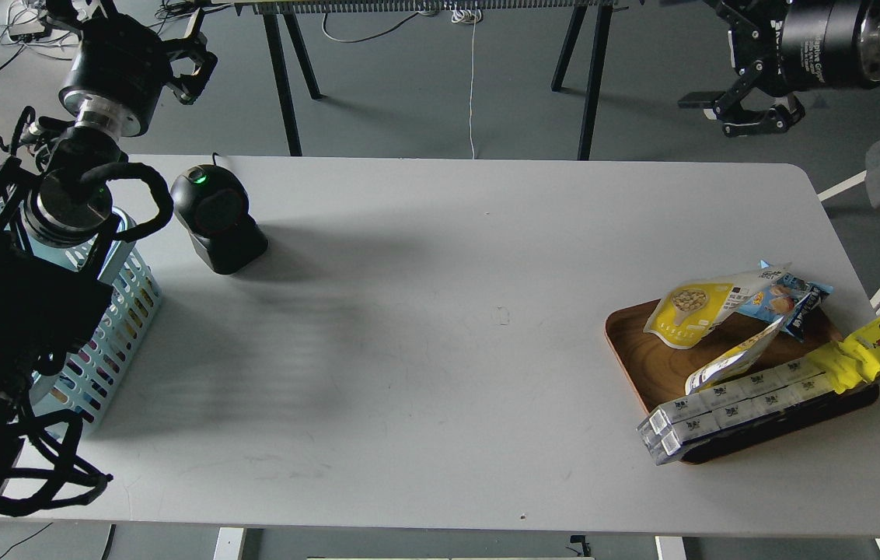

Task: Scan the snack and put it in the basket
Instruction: 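Raise the right gripper and move it above the wooden tray, then lower the right gripper onto the yellow snack packet and grasp it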

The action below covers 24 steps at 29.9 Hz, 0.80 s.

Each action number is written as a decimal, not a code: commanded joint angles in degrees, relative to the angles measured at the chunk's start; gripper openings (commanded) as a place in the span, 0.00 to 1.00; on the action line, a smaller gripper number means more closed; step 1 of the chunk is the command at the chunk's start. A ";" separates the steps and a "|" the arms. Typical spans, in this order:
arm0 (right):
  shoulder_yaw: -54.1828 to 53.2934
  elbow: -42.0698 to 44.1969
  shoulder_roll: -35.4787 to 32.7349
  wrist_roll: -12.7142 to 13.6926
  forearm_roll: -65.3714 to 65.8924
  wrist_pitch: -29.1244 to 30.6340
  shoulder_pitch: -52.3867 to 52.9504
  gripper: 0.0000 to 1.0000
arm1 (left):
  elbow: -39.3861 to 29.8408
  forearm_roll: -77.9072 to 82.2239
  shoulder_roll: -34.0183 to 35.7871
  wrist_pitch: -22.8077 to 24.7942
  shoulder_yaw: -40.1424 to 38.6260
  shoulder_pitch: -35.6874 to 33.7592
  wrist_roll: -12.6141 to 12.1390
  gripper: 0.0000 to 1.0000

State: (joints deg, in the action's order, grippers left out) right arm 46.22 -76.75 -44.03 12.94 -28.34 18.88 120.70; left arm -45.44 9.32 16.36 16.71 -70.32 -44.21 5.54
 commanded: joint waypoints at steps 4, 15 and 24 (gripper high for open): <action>11.60 -10.16 4.31 4.99 3.82 -7.79 11.47 0.99 | 0.00 0.00 0.08 -0.01 0.00 0.09 0.78 1.00; 18.20 -22.13 5.54 7.54 7.41 -15.36 13.76 0.99 | 0.00 0.00 0.34 -0.10 0.00 0.44 0.87 1.00; 23.39 -22.39 5.36 7.98 7.16 -19.83 17.02 0.99 | 0.00 0.00 0.26 -0.10 0.00 0.70 1.22 1.00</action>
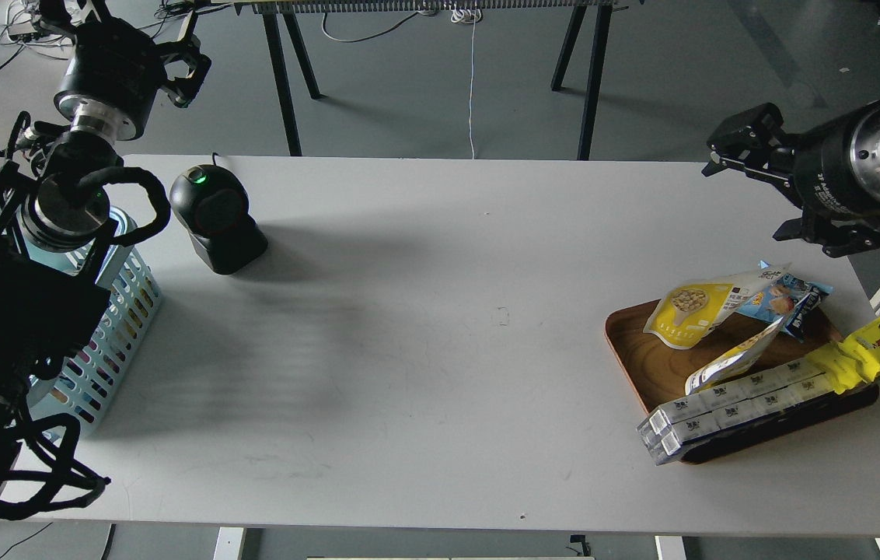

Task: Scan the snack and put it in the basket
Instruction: 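Lower the right gripper onto the yellow snack packet and grasp it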

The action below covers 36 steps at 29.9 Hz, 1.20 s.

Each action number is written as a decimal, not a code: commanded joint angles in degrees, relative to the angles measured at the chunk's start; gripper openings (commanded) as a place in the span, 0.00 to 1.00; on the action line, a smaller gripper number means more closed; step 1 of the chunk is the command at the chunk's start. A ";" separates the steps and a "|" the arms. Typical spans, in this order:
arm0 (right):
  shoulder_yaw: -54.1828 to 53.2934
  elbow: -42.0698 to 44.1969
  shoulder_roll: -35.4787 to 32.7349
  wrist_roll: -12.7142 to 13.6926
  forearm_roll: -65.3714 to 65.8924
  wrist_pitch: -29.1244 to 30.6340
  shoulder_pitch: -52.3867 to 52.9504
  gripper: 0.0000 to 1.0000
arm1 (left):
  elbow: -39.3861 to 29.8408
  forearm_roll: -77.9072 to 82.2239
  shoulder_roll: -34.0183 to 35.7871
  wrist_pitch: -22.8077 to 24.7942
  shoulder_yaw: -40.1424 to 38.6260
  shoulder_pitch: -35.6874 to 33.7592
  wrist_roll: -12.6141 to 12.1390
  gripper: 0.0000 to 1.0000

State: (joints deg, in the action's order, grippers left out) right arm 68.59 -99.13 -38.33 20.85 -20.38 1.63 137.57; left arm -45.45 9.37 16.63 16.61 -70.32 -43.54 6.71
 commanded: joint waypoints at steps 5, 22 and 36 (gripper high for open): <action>1.02 -0.01 -0.95 -0.02 -9.92 -8.21 -1.34 0.98 | 0.01 0.04 -0.01 -0.08 0.09 0.03 0.05 1.00; -12.86 0.69 -9.66 -0.64 -25.85 -23.24 -18.30 0.97 | 0.09 0.04 -0.37 -0.35 0.44 0.21 0.05 1.00; -19.19 4.81 -9.66 -0.73 -25.94 -27.02 -25.68 0.94 | 0.01 0.04 -0.54 -0.44 0.71 0.30 0.05 1.00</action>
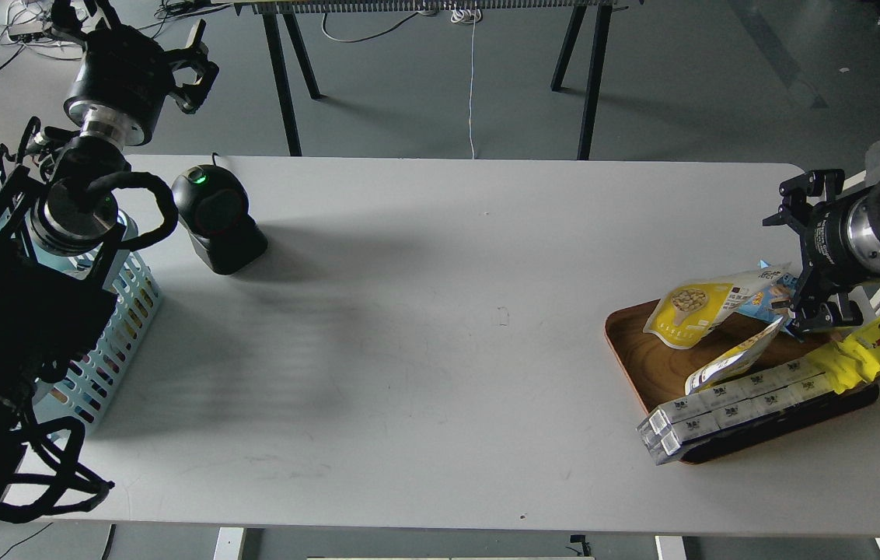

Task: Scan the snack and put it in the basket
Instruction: 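Lower the right gripper onto the yellow snack packet and grasp it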

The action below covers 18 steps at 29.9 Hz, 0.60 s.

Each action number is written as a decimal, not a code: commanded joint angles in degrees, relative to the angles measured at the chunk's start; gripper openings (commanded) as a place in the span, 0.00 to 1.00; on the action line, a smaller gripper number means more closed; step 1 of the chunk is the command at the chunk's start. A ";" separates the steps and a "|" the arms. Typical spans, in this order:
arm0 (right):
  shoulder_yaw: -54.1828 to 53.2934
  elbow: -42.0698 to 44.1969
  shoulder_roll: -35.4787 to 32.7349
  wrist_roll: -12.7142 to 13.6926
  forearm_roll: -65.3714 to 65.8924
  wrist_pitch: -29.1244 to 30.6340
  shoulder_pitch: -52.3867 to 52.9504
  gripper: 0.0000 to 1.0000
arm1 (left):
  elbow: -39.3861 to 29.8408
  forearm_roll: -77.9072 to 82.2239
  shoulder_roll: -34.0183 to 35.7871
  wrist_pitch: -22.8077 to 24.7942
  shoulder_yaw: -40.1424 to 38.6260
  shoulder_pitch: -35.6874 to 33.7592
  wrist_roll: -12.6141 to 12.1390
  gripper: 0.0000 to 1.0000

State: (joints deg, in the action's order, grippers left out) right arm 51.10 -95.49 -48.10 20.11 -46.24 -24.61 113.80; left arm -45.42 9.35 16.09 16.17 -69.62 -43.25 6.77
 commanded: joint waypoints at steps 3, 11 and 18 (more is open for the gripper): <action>-3.72 2.06 0.64 0.02 -0.17 -1.58 -3.76 0.93 | -0.02 -0.04 0.00 0.00 0.01 0.01 0.00 1.00; -8.12 3.29 1.08 0.02 -0.17 -3.25 -7.45 0.87 | -0.02 -0.04 -0.09 0.00 0.10 0.01 0.00 1.00; -8.56 5.92 4.85 0.02 -0.17 -3.25 -10.70 0.50 | -0.02 -0.04 -0.18 0.00 0.10 0.10 0.00 1.00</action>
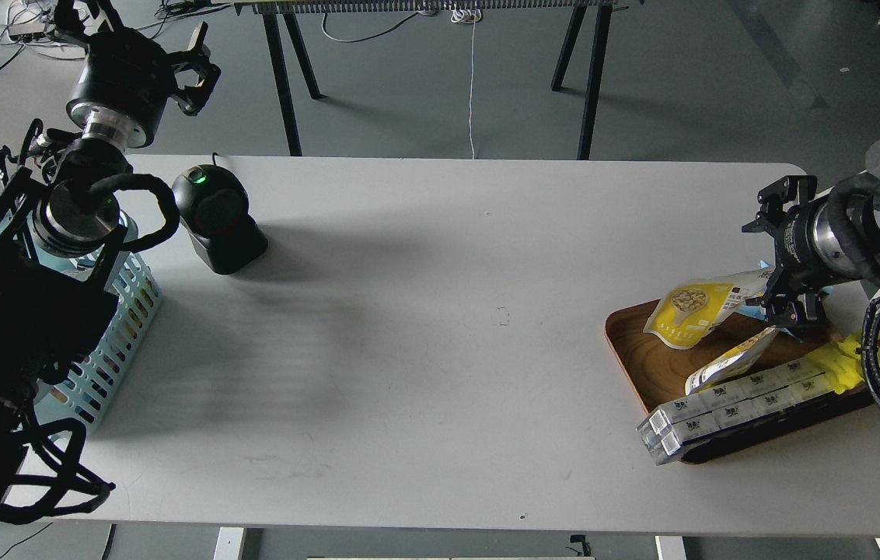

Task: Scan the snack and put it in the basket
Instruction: 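Lower the right gripper onto the yellow snack packet and grasp it, then lift the yellow packet and carry it toward the barcode scanner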

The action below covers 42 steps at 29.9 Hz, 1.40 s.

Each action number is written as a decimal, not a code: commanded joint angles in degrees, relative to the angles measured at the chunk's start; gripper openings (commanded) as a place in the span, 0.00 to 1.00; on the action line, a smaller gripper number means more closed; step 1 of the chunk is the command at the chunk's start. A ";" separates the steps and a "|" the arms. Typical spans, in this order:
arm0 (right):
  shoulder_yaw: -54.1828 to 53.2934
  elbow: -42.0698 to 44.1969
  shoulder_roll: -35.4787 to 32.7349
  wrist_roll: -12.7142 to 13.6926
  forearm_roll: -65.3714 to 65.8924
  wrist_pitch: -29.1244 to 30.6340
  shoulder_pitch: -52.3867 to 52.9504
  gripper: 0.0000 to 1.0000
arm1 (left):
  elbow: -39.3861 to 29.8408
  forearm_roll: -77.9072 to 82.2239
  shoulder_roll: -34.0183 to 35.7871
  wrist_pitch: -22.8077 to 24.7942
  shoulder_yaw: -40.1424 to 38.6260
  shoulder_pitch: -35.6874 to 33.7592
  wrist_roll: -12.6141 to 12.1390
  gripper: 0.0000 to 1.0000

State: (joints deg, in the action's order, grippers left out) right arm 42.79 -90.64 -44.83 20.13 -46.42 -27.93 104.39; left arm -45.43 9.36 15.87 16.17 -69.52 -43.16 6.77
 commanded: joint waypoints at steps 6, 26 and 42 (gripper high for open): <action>-2.09 2.22 3.52 0.09 0.28 0.07 -4.63 0.33 | -0.01 0.05 0.04 -0.09 0.00 0.01 0.00 1.00; -5.43 1.16 2.29 0.26 0.72 -0.02 -4.28 0.01 | -0.01 0.05 0.04 -0.17 0.00 0.09 0.00 1.00; -7.10 -7.70 -3.33 0.70 -0.16 -0.07 5.73 0.01 | 0.17 0.05 0.21 -0.26 0.00 0.09 0.00 1.00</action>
State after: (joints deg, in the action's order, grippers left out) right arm 35.87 -95.98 -47.29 20.70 -46.26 -28.01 107.69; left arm -45.32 9.40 16.08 15.90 -69.52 -43.07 6.77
